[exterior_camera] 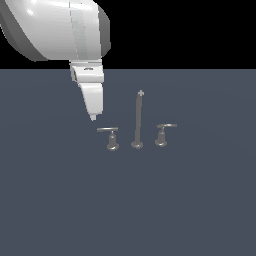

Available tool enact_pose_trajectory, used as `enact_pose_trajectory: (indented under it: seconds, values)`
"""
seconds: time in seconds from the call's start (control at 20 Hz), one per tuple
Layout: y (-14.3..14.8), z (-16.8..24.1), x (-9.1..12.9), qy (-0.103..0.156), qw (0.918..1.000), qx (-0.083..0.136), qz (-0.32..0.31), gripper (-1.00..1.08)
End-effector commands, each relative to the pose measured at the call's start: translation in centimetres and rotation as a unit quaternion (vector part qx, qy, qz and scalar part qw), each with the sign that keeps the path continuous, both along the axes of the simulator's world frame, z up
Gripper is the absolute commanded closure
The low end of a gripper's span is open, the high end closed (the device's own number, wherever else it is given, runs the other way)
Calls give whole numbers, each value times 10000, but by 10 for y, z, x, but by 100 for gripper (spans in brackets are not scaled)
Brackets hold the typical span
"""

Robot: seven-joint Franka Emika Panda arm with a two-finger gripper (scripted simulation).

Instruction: Turn on the faucet by rotating a designated handle.

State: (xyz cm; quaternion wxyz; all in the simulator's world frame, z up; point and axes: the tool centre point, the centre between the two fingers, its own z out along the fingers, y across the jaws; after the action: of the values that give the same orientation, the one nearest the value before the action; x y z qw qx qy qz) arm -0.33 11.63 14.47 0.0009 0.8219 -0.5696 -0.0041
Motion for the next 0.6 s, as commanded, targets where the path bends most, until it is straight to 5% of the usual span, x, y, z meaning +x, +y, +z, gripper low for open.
enact_pose_trajectory:
  seconds: [0.0,0.55]
  values:
    - [-4,-13,12,-12,9996,-13,-271,108]
    - [-20,-52,49,-36,9942,-29,-1070,108]
